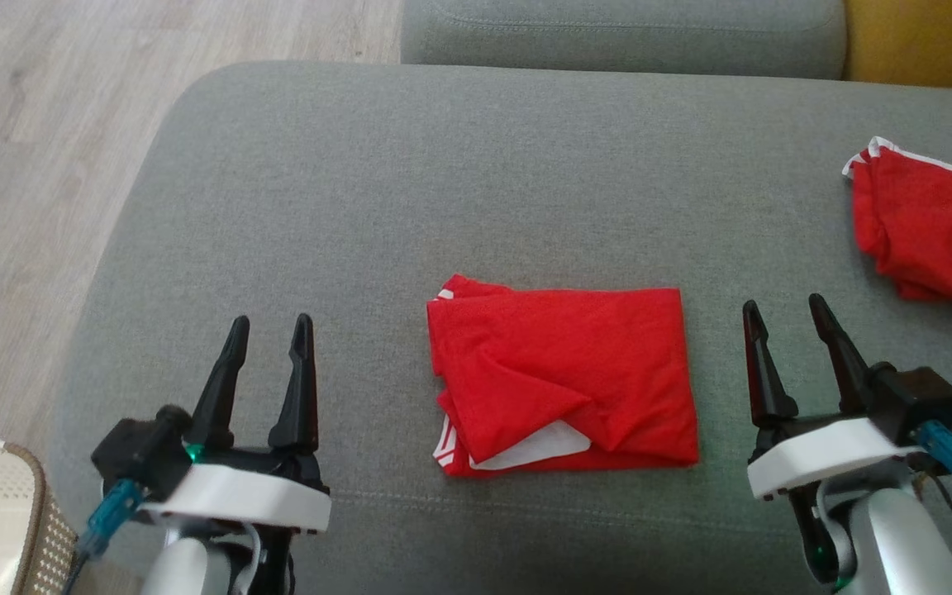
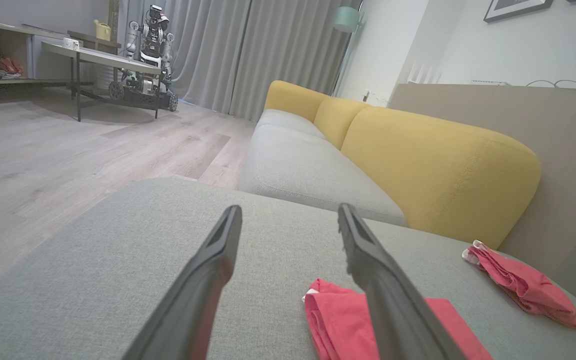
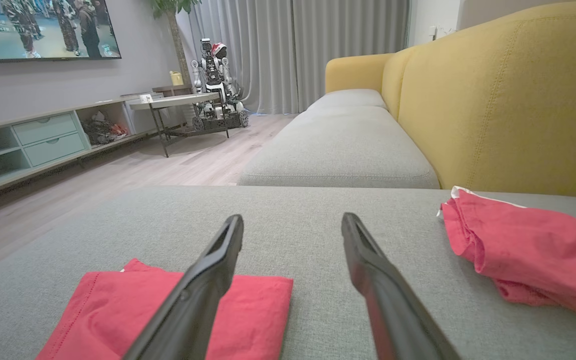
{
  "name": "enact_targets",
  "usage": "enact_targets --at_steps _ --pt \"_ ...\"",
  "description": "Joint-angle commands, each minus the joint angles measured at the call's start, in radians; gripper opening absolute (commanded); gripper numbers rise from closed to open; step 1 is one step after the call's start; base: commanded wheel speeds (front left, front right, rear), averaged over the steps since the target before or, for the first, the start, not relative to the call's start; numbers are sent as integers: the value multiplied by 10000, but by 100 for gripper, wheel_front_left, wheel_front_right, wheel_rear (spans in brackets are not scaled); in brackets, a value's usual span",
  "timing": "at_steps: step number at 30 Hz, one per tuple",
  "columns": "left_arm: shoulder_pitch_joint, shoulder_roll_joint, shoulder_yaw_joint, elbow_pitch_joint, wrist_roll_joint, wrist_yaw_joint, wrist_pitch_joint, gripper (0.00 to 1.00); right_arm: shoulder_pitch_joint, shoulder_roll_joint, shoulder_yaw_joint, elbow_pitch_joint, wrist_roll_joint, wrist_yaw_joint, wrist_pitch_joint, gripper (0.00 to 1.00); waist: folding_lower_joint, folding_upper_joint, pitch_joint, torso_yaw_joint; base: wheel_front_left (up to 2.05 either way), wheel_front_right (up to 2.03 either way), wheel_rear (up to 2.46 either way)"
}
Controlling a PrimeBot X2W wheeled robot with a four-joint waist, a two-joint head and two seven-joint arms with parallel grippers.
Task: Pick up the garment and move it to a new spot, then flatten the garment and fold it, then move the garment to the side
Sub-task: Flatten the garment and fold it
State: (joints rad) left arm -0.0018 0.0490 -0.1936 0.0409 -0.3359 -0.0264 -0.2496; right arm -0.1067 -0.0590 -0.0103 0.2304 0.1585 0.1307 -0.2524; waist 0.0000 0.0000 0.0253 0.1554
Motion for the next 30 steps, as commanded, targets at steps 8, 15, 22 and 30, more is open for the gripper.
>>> enact_targets --at_steps 8,15,22,30 --pt "-450 12 235 -354 2 10 -122 100 -430 29 654 -291 -151 0 -93 0 0 0 182 156 0 0 0" --pt "-640 12 173 -355 -6 2 -122 100 -948 -369 1793 11 -153 0 -93 0 0 0 504 414 0 0 0" --pt "-855 12 53 -352 -37 18 -122 100 -1553 -763 2667 684 -58 0 -93 0 0 0 910 687 0 0 0" --pt "-936 12 30 -339 -56 43 -122 100 -1837 -930 3294 1429 140 0 -93 0 0 0 1038 866 0 0 0"
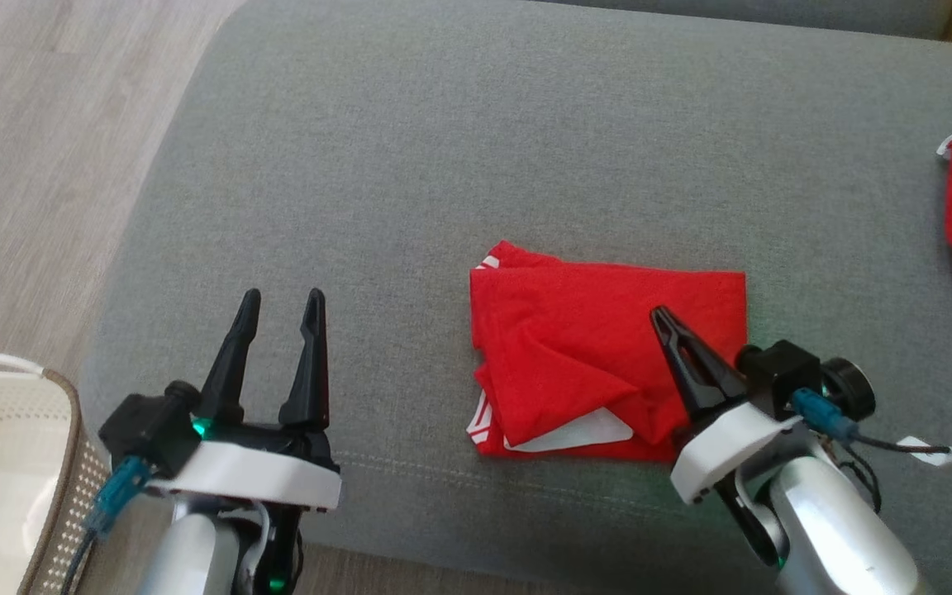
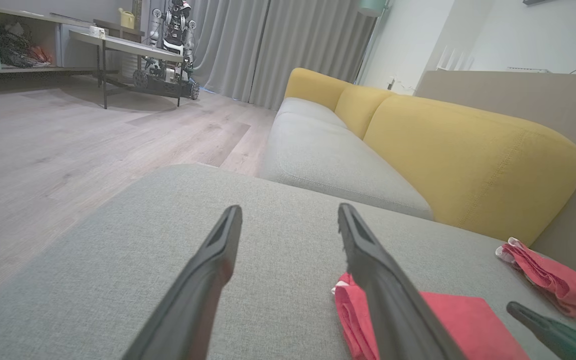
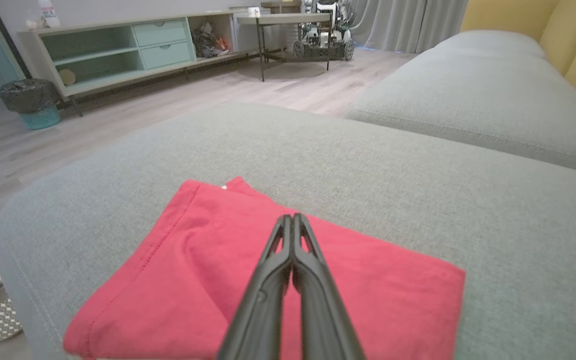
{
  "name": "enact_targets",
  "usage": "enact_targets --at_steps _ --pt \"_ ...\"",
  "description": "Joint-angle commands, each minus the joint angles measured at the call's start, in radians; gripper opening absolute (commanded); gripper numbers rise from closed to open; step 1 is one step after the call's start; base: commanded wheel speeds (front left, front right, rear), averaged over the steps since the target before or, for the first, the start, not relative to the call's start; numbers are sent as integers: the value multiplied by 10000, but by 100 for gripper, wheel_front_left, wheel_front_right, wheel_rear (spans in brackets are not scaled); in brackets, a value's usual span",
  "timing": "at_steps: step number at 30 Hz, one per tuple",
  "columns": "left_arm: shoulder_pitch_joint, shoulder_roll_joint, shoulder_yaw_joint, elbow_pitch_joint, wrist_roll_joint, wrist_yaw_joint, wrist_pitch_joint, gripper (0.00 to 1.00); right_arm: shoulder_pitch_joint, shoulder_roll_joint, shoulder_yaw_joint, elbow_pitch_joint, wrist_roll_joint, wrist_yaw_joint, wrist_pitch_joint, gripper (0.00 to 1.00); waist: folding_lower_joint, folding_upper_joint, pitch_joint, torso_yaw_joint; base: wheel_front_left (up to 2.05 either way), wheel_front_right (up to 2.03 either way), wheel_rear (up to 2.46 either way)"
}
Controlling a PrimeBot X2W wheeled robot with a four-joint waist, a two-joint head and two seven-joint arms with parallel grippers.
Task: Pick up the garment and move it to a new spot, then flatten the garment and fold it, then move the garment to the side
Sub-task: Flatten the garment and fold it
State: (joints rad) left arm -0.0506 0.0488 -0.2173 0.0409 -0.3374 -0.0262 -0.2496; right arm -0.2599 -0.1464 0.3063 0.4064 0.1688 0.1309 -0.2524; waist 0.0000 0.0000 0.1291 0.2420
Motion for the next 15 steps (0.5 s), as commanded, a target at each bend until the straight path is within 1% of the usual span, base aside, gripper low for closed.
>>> enact_targets --at_steps 1,8,15 --pt "-457 14 272 -347 -49 51 -122 100 -328 -83 218 -223 82 -2 -93 0 0 0 13 13 0 0 0" --pt "-470 14 286 -337 -97 69 -122 100 -470 -115 963 821 452 -2 -93 0 0 0 65 34 0 0 0" --pt "-541 14 195 -339 -154 112 -122 100 -736 44 2449 2110 1359 -2 -7 0 0 0 112 75 0 0 0"
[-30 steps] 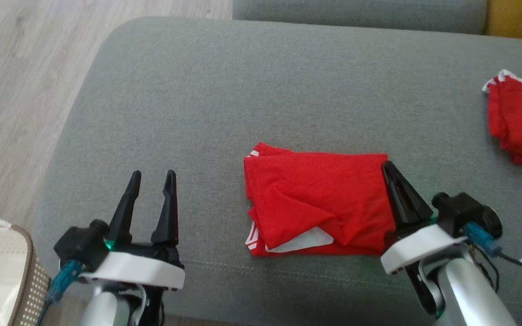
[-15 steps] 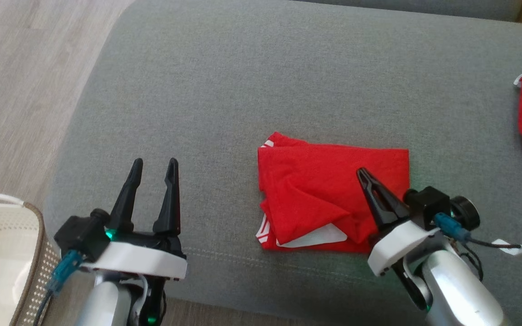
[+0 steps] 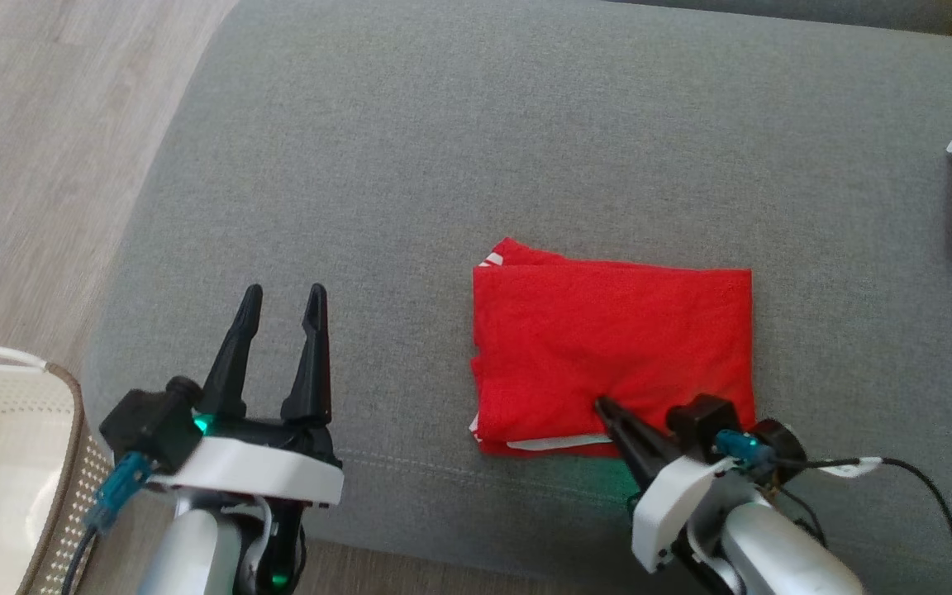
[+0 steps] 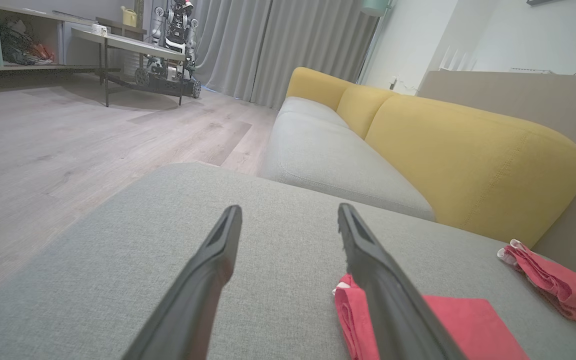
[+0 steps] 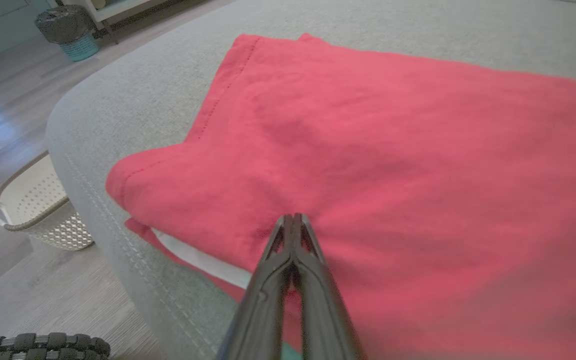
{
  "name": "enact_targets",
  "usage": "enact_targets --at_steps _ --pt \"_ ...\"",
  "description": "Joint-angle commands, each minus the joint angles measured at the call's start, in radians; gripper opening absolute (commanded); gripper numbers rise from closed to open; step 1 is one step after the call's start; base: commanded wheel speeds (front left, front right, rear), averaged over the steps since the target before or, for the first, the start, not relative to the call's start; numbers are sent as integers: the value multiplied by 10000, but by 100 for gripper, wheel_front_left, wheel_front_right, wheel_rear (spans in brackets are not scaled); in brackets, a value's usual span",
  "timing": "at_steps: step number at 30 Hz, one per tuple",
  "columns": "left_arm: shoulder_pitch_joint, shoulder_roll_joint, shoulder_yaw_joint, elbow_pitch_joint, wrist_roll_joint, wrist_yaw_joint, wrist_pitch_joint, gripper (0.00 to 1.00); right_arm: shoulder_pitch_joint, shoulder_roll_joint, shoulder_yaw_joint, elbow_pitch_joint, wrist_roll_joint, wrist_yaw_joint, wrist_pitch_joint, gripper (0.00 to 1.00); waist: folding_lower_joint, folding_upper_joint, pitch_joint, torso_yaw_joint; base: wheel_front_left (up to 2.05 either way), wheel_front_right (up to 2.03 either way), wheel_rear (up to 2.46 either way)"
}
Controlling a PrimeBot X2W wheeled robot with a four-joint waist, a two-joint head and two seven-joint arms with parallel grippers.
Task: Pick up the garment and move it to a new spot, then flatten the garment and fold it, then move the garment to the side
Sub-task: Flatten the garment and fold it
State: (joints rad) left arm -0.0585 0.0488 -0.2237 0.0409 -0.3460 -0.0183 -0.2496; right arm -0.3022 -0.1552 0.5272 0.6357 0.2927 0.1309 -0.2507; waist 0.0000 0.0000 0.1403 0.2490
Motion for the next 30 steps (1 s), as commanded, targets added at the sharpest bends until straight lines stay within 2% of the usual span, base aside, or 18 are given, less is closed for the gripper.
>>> enact_targets --at_steps 1,8,12,16,20,25,26,30 --pt "-463 14 249 -342 -74 44 -122 100 -363 157 433 -69 300 -2 -3 0 0 0 3 13 0 0 0" --pt "-460 14 232 -322 -110 85 -122 100 -822 240 1772 374 1277 -2 1 0 0 0 -8 39 0 0 0" --pt "-453 14 225 -317 -129 86 -122 100 -1222 248 1981 532 1752 -2 -42 0 0 0 -61 55 0 0 0" --pt "-355 14 322 -341 -118 94 -122 100 -1407 61 1271 177 2008 -2 -94 0 0 0 -189 -42 0 0 0" --pt "-322 14 458 -371 -117 67 -122 100 -1315 -202 -80 -780 1799 -2 -106 0 0 0 -356 -231 0 0 0" --pt "-271 14 461 -386 -99 0 -122 100 -699 -253 -2098 -2109 1104 -2 -108 0 0 0 -569 -521 0 0 0" --pt "-271 14 461 -386 -99 0 -122 100 -699 -253 -2098 -2109 1104 -2 -108 0 0 0 -569 -521 0 0 0" --pt "-198 14 418 -351 -54 -35 -122 100 -138 -40 -3438 -3042 240 -2 -109 0 0 0 -726 -760 0 0 0"
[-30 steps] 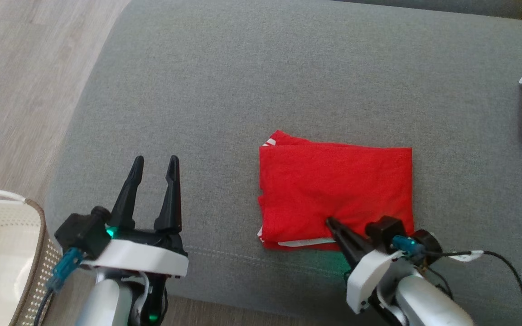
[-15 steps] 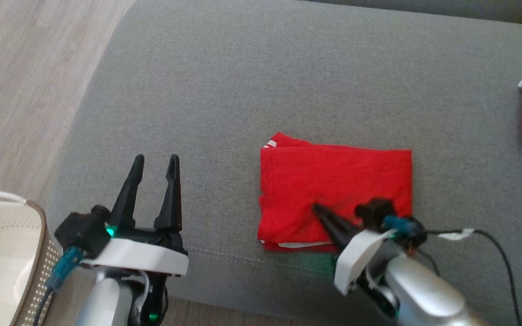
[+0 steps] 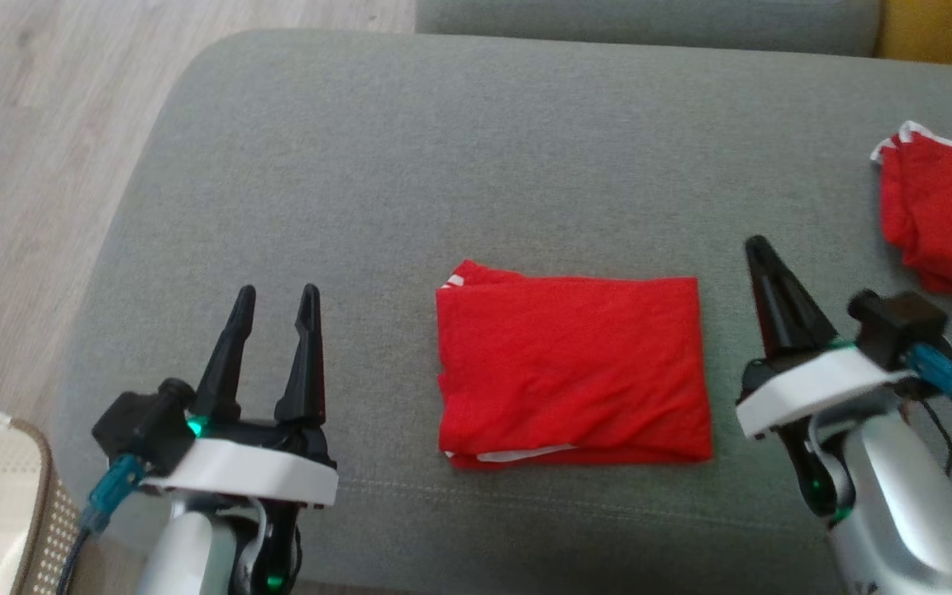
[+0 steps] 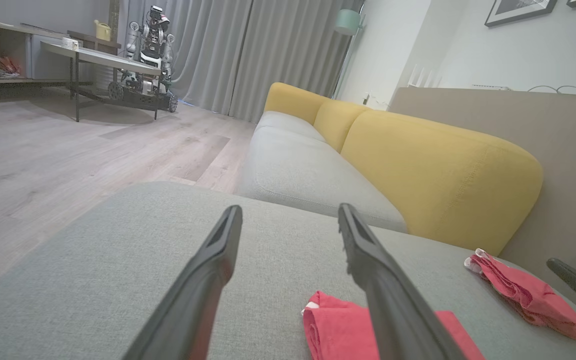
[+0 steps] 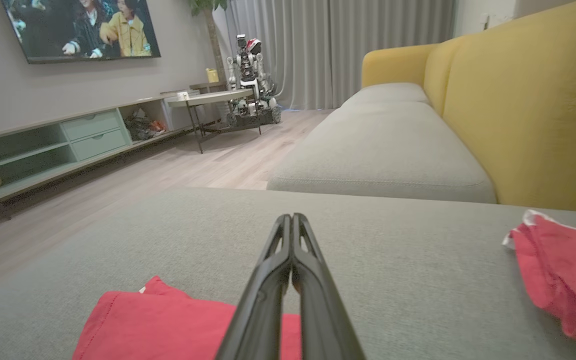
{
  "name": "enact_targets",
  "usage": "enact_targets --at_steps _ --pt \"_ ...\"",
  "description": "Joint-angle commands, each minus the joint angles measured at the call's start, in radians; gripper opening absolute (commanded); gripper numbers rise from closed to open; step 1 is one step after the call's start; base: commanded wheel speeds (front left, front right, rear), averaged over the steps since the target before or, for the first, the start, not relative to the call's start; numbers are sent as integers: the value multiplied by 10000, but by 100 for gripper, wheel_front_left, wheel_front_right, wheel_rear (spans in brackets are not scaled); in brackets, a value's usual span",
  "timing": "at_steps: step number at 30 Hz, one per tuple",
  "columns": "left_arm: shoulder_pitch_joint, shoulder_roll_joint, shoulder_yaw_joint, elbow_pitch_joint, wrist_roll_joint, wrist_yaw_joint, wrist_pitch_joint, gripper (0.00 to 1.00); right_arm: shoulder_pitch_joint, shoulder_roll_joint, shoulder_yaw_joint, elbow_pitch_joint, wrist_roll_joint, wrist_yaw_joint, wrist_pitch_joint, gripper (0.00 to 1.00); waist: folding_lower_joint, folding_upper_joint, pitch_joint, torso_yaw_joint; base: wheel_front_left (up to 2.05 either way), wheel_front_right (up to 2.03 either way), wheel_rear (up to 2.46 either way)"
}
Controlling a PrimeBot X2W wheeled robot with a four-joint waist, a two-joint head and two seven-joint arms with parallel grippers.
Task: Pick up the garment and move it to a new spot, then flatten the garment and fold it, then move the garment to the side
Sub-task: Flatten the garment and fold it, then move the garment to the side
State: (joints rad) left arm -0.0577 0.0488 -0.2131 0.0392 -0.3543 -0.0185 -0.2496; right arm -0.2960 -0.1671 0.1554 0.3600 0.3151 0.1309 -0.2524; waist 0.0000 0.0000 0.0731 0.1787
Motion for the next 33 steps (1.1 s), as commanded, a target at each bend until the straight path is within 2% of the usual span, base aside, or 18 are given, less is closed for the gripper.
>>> enact_targets --at_steps 1,6,8,9,16,28,33 --pt "-188 14 302 -318 35 -41 -122 100 -59 161 8 -470 -175 -2 -92 0 0 0 -89 -109 0 0 0" --pt "-77 14 256 -226 65 -68 -122 100 586 611 -1026 -1130 -861 -2 -92 0 0 0 -293 -358 0 0 0" --pt "-13 14 224 -167 69 -83 -122 100 801 741 -1239 -1298 -1073 -2 -92 97 0 0 -376 -436 0 0 0" --pt "27 14 211 -130 76 -88 -122 100 908 808 -1356 -1363 -1137 -2 -92 100 0 0 -416 -474 0 0 0" --pt "215 14 134 -26 63 -93 -122 100 1464 1070 -1707 -1576 -1381 -2 -93 100 0 0 -479 -594 0 0 0" --pt "266 14 93 44 26 -79 -122 100 1575 1149 -1682 -1335 -1497 -2 -93 100 0 0 -527 -579 0 0 0" --pt "241 14 144 14 21 -92 -122 100 1557 1157 -1807 -1170 -1889 -2 -93 100 0 0 -491 -543 0 0 0"
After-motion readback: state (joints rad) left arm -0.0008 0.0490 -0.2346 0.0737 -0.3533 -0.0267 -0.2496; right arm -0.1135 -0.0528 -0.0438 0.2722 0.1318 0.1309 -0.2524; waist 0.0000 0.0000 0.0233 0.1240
